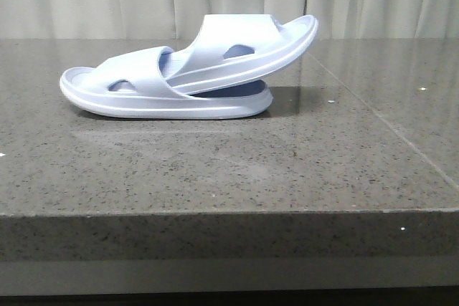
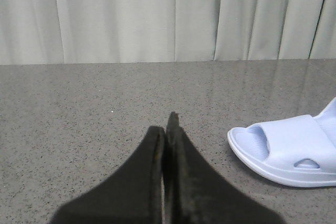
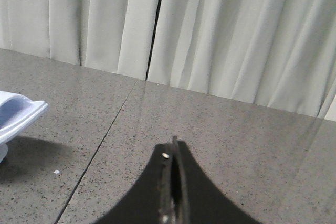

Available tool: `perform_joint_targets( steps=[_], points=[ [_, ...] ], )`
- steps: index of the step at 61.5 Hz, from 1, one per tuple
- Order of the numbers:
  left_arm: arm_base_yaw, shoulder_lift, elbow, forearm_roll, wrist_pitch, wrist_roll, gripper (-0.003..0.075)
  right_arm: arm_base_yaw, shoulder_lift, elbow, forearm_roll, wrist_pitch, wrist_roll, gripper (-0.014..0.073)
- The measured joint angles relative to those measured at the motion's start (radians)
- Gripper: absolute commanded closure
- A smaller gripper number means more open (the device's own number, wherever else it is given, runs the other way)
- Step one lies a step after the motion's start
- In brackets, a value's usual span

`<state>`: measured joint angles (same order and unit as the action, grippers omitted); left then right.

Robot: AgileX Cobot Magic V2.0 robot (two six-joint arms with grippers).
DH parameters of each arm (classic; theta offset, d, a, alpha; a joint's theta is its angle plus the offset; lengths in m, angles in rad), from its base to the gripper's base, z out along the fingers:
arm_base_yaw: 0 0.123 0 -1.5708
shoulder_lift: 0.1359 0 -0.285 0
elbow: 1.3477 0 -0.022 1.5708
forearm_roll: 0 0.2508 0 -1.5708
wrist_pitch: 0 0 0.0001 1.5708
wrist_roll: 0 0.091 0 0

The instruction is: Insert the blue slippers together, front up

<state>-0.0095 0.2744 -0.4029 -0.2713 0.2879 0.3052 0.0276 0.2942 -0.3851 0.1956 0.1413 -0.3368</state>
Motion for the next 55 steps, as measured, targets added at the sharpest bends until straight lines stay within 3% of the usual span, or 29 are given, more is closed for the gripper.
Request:
perform_joint_targets(
  steps=[12, 26, 55],
  points=[
    [0.000, 0.000, 0.000, 0.025, 0.000, -0.015, 0.0739, 0.000, 0.000, 0.000, 0.000, 0.000, 0.000, 0.0653],
    [0.000, -0.055, 0.044, 0.212, 0.000, -0.218, 0.0739, 0.000, 0.000, 0.000, 0.000, 0.000, 0.000, 0.0653],
    [-0.043, -0.263, 0.302, 0.239, 0.000, -0.267, 0.0739, 0.000, 0.000, 0.000, 0.000, 0.000, 0.000, 0.0653]
  ],
)
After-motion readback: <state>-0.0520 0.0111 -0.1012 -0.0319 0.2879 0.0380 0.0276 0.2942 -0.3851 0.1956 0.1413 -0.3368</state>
